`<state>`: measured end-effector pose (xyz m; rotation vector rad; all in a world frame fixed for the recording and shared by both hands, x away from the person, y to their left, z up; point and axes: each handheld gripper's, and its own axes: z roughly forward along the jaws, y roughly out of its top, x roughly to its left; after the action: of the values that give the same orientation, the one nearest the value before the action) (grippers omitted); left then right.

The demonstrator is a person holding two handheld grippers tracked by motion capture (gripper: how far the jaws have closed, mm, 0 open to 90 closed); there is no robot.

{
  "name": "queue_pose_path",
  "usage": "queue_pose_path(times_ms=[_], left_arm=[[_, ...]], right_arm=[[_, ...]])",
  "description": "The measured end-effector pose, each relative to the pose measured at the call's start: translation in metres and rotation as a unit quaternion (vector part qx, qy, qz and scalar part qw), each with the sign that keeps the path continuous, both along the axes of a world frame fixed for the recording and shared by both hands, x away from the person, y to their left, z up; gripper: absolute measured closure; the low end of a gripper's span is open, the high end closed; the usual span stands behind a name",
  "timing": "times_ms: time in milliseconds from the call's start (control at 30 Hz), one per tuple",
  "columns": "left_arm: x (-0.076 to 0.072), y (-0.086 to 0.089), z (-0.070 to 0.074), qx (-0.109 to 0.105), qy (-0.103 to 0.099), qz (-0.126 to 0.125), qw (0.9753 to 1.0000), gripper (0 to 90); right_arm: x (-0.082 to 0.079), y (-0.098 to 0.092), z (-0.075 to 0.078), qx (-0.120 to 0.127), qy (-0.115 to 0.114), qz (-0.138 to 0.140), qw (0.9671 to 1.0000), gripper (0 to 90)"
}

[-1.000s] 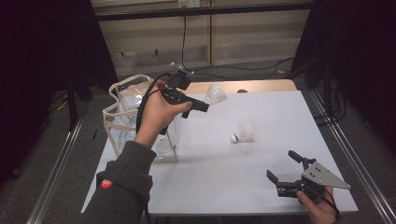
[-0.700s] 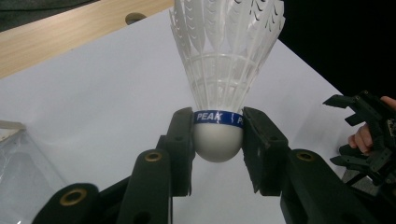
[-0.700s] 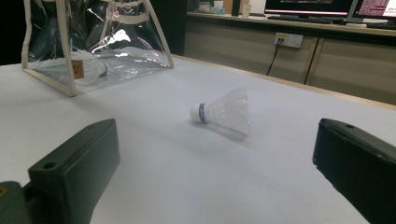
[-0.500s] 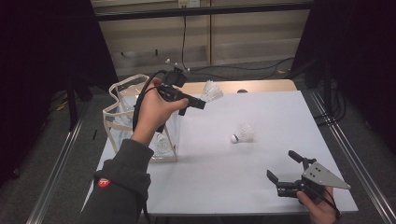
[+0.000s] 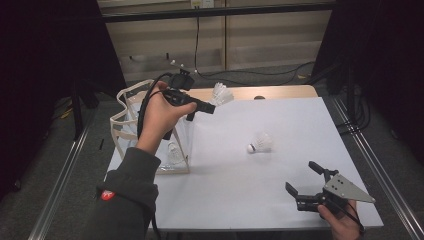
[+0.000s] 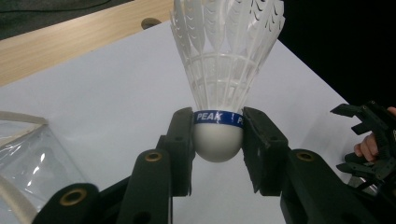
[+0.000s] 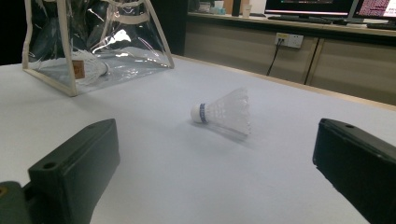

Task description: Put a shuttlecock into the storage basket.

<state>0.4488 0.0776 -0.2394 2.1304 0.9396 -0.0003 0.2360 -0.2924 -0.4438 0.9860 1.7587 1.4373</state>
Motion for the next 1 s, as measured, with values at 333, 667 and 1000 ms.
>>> queue_pose_path(times_ms=[333, 667, 1000], left_arm=[[0.002, 0.006, 0.004, 0.004, -0.003, 0.011, 0.9999, 65.2], [0.003, 0.015, 0.011, 0.005, -0.009, 0.027, 0.9996, 65.2], [0.006, 0.025, 0.013, 0.007, -0.010, 0.040, 0.9991, 65.2]], right_arm=[[0.000, 0.000, 0.000, 0.001, 0.000, 0.000, 1.0000, 0.5], [0.000, 0.000, 0.000, 0.000, -0.001, -0.001, 1.0000, 0.5], [-0.001, 0.000, 0.001, 0.002, 0.000, -0.002, 1.0000, 0.5]])
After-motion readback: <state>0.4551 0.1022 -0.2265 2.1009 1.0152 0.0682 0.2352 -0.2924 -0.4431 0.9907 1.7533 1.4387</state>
